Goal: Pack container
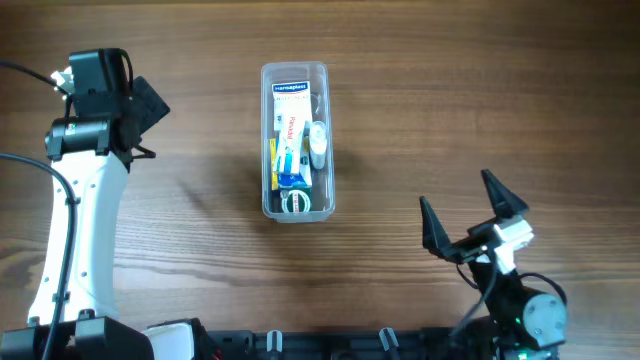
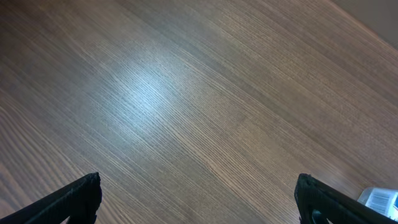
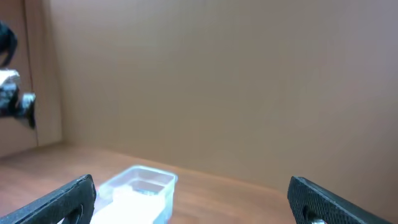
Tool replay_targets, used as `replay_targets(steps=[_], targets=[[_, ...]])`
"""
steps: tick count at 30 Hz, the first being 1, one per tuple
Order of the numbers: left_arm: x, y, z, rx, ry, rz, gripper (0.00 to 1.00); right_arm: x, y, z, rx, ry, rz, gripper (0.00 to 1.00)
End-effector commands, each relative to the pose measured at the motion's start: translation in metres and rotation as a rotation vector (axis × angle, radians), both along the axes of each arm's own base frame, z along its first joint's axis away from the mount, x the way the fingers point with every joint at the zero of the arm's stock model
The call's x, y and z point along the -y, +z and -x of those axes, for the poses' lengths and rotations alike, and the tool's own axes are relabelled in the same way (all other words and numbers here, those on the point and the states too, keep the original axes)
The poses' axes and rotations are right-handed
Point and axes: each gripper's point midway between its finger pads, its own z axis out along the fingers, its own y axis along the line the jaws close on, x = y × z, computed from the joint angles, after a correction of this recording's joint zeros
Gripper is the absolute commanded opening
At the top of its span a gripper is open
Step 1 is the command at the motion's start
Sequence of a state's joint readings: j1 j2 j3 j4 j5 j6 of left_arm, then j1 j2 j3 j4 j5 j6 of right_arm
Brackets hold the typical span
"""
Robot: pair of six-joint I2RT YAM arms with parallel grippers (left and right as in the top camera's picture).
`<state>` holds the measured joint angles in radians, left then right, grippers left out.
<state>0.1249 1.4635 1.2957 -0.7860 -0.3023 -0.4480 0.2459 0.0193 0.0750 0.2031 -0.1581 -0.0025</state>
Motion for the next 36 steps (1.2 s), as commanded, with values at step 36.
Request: replay_targets(steps=[36], targets=[[-0.003,0.009,-0.001,0.022,0.011,-0.009,1.00,-0.005,-0.076,-0.011,-0.090,-0.036,0.392,1.00]])
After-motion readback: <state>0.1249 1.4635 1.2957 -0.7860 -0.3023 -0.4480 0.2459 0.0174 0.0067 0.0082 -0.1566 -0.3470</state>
